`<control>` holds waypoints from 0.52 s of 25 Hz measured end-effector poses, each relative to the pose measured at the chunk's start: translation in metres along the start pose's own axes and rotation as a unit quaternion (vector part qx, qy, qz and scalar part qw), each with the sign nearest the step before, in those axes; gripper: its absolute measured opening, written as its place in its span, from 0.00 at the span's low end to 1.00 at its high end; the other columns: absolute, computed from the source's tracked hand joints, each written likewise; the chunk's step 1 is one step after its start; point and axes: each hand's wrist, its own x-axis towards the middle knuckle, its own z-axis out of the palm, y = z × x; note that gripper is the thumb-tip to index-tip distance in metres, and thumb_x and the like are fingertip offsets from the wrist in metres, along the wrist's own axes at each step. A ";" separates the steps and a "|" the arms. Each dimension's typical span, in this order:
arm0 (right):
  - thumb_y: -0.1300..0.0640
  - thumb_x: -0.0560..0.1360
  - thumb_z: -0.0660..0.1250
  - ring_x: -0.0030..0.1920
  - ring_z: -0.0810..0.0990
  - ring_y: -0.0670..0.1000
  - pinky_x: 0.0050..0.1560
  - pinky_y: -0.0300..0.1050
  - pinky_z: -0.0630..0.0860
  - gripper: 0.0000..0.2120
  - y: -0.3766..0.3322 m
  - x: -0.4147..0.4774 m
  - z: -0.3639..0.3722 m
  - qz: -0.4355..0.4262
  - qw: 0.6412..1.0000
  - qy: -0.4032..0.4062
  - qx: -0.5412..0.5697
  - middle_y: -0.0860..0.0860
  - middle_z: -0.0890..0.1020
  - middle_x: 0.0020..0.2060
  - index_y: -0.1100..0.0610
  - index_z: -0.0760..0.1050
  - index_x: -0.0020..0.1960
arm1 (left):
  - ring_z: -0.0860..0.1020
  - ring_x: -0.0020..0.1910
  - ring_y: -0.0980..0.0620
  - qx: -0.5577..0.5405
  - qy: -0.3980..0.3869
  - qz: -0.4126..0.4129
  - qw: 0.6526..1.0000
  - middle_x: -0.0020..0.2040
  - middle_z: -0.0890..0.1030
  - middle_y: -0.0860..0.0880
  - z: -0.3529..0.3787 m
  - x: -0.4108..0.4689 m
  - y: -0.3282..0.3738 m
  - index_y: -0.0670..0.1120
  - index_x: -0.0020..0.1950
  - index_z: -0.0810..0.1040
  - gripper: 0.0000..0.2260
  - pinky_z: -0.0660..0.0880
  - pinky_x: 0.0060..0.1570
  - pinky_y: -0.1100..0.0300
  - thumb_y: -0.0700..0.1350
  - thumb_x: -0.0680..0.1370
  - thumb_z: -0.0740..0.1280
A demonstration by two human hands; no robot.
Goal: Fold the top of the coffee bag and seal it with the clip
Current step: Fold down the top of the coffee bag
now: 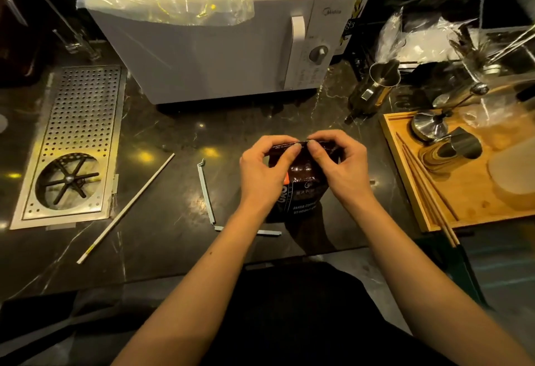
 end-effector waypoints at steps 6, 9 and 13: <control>0.61 0.75 0.70 0.48 0.81 0.50 0.52 0.46 0.78 0.02 0.017 0.028 -0.011 -0.003 0.997 -0.037 0.061 0.54 0.82 0.44 0.57 0.80 0.47 | 0.81 0.42 0.60 -0.041 0.069 -0.022 0.997 0.41 0.83 0.53 0.032 0.011 0.006 0.49 0.45 0.82 0.06 0.76 0.45 0.65 0.38 0.74 0.72; 0.62 0.75 0.69 0.45 0.78 0.44 0.50 0.39 0.75 0.03 0.022 0.036 -0.013 0.003 0.996 -0.040 0.075 0.49 0.79 0.43 0.55 0.79 0.45 | 0.81 0.42 0.61 -0.041 0.101 -0.030 0.994 0.40 0.83 0.55 0.047 0.013 0.010 0.49 0.44 0.81 0.07 0.76 0.44 0.66 0.37 0.74 0.72; 0.64 0.75 0.69 0.43 0.76 0.40 0.46 0.31 0.72 0.04 0.020 0.037 -0.004 0.002 0.998 -0.016 0.066 0.45 0.76 0.41 0.56 0.78 0.44 | 0.81 0.42 0.60 -0.030 0.130 -0.031 0.991 0.40 0.83 0.54 0.049 0.014 0.005 0.50 0.44 0.81 0.06 0.77 0.45 0.64 0.39 0.74 0.72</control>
